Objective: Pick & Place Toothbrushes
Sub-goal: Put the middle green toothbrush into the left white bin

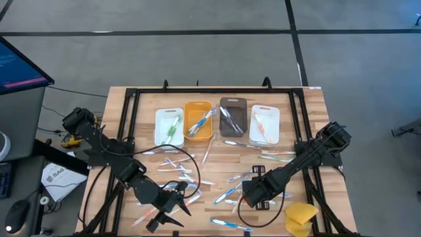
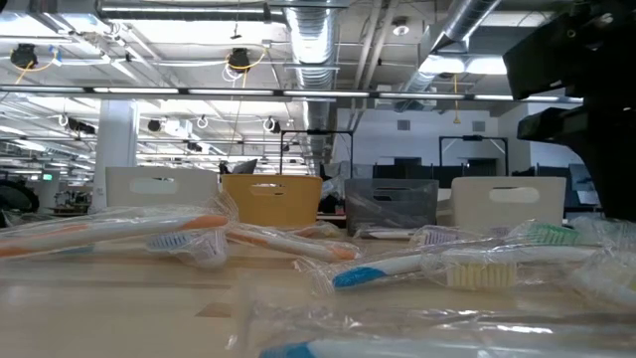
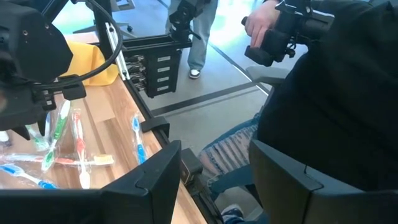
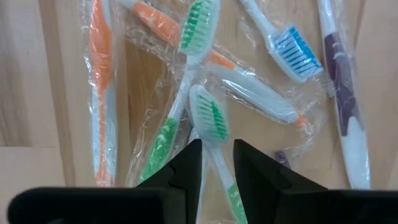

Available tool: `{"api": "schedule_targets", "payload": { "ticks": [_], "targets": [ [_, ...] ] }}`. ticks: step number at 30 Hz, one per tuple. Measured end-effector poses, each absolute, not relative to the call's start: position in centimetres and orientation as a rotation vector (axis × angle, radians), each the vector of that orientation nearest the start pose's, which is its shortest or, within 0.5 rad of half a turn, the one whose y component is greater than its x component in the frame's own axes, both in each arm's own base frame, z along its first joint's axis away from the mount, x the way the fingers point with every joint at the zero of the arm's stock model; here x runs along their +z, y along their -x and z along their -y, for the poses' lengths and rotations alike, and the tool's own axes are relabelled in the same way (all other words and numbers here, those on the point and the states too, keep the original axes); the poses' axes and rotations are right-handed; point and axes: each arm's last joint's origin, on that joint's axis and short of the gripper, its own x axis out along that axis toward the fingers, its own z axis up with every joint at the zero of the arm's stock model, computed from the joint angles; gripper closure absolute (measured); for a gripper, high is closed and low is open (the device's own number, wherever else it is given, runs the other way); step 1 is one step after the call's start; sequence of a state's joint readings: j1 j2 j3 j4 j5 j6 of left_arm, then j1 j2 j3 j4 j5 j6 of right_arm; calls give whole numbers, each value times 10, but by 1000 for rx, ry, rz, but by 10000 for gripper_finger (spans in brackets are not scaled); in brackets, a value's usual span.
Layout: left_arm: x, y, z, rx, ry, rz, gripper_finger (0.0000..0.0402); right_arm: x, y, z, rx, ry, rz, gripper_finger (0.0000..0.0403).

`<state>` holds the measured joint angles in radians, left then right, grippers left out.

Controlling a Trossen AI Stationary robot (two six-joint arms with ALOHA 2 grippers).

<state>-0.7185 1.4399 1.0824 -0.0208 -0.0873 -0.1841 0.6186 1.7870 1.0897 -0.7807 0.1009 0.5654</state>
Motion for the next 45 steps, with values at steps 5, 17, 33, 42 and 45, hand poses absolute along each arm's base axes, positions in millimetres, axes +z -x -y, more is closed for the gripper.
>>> {"api": "schedule_targets", "payload": {
  "ticks": [5,17,33,42,45],
  "targets": [
    [300,-247,213,-588,25,-410,220,154,-256,-179,14,63,-1437,345],
    [300,-247,213,-588,25,-411,220,154,-256,-177,45,103,-1443,401],
    [300,-247,213,-575,111,-433,220,168,-257,-177,7,116,-1493,403],
    [300,-248,211,-568,110,-432,220,213,-270,-189,24,106,-1457,403],
    [300,-248,211,-568,109,-432,220,228,-271,-195,33,118,-1435,403]
  ]
}}
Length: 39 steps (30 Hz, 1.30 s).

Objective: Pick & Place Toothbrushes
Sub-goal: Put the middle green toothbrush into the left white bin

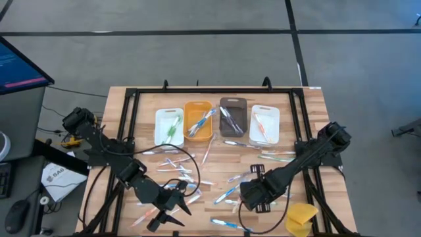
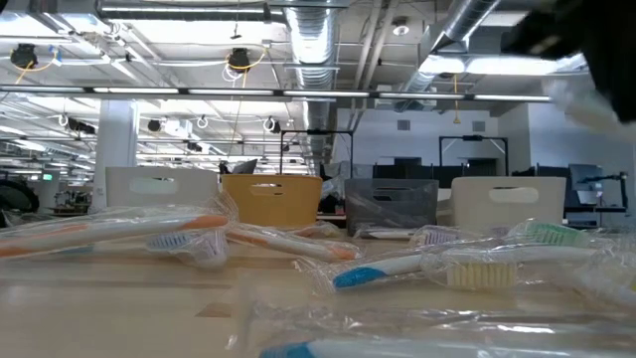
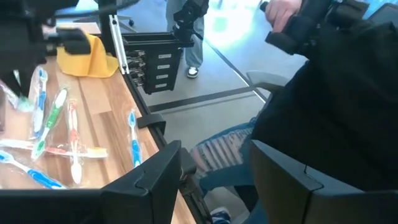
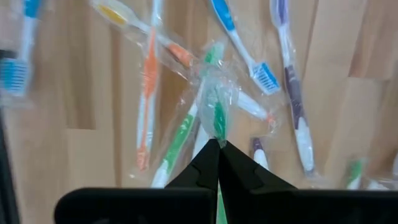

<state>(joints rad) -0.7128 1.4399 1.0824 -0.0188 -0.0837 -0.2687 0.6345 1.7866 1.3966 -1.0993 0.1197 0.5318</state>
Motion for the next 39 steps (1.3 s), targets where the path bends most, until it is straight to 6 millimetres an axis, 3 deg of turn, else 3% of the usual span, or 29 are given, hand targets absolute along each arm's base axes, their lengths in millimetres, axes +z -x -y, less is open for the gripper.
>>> {"api": "schedule_targets", "payload": {
  "ticks": [9,16,22,29,39],
  "targets": [
    [300,-249,210,-555,56,-415,220,270,-265,-217,57,188,-1289,403],
    [300,-252,205,-381,-107,-349,220,310,-261,-239,142,280,-869,403],
    [302,-255,197,-123,-221,-302,220,329,-270,-255,196,410,-586,403],
    [284,-263,181,-41,-222,-256,220,341,-299,-251,151,464,-392,403],
    [269,-263,175,-70,-243,-114,220,344,-320,-229,75,492,-358,403]
  ]
}}
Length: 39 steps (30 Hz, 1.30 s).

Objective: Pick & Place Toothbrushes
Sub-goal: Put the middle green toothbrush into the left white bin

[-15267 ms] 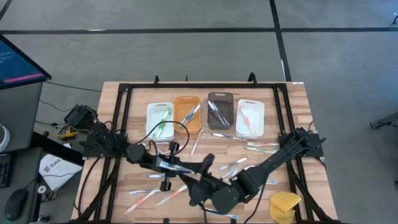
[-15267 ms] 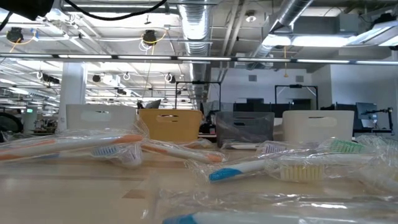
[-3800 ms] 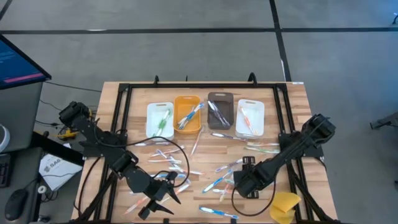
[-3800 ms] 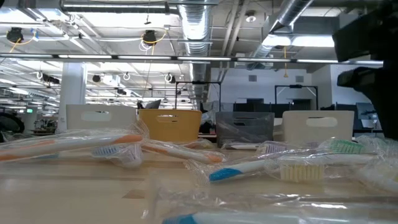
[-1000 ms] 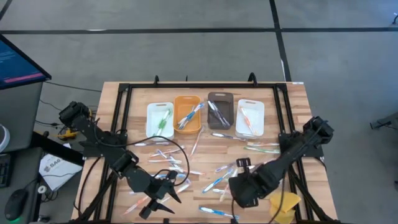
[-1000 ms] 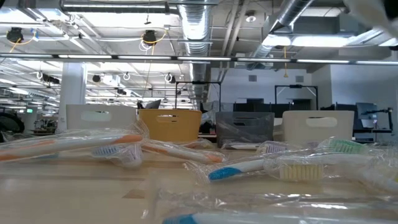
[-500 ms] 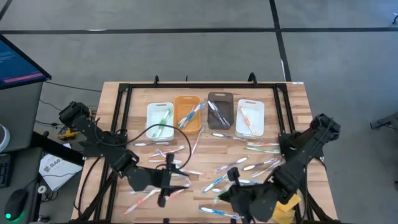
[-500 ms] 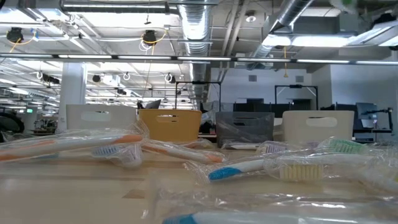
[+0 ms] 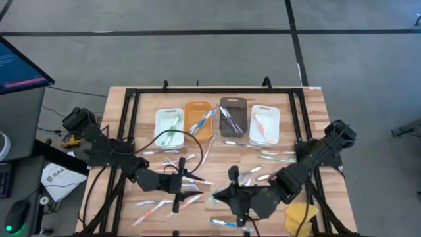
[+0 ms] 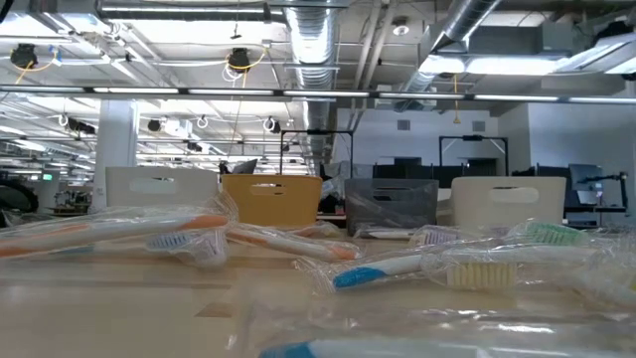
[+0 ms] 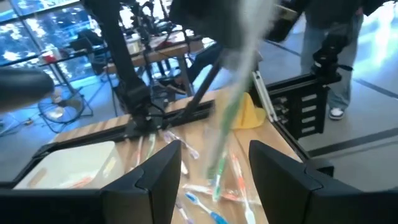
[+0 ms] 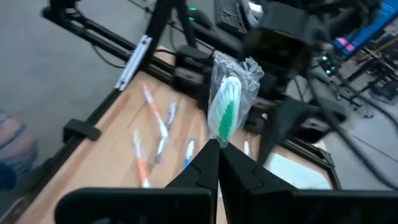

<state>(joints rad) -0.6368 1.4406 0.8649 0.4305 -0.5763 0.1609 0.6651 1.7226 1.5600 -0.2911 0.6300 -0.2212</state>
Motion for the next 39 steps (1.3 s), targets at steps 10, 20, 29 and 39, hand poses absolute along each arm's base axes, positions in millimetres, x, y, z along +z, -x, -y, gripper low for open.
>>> {"api": "schedule_targets", "payload": {
  "ticks": [10,20,29,39],
  "targets": [
    [270,-269,165,-54,-215,-79,220,349,-338,-206,1,463,-331,403],
    [274,-278,150,-17,-193,-55,220,349,-340,-203,1,463,-325,403],
    [274,-282,146,-119,-171,-47,229,349,-341,-203,1,463,-325,403],
    [274,-282,147,-125,-169,-48,352,349,-341,-203,0,463,-326,403]
  ]
}}
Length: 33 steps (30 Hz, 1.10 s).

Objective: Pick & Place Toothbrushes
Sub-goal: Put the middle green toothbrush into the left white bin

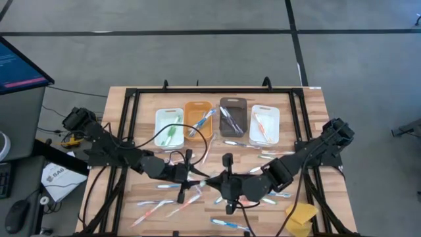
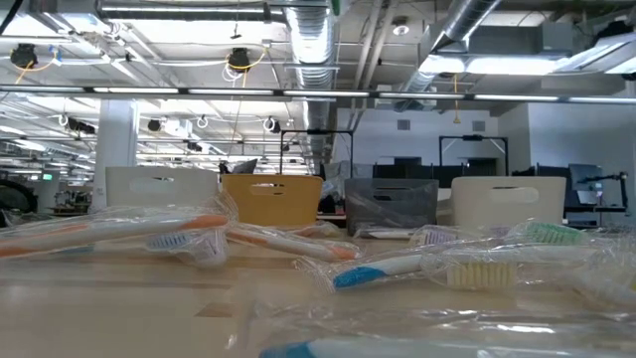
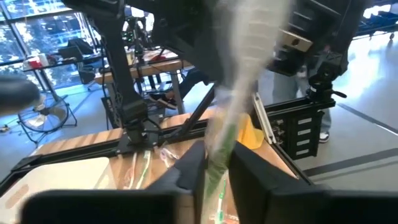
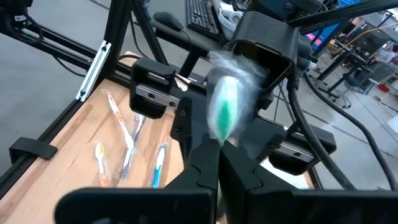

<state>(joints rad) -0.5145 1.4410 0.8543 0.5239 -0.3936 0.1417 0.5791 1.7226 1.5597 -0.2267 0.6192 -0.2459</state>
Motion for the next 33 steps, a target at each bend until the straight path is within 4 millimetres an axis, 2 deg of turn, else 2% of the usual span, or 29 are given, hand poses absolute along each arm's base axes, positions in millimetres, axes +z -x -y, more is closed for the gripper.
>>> {"api": "schedule_targets", "payload": {
  "ticks": [2,7,10,21,24,30,33],
  "targets": [
    [274,-282,147,-124,-169,-49,371,349,-341,-202,0,463,-327,403],
    [273,-281,147,-125,-170,-50,371,349,-341,-202,-8,436,-332,402],
    [273,-281,147,-120,-171,-52,371,347,-340,-201,-22,386,-352,386],
    [273,-281,148,-126,-173,-56,371,345,-332,-210,-62,342,-363,229],
    [273,-279,151,-134,-175,-58,371,342,-327,-212,-109,377,-387,203],
    [272,-275,157,-94,-198,-69,371,334,-318,-215,-133,417,-461,193],
    [275,-263,162,-40,-242,-96,370,330,-313,-216,-127,428,-497,196]
  ]
}}
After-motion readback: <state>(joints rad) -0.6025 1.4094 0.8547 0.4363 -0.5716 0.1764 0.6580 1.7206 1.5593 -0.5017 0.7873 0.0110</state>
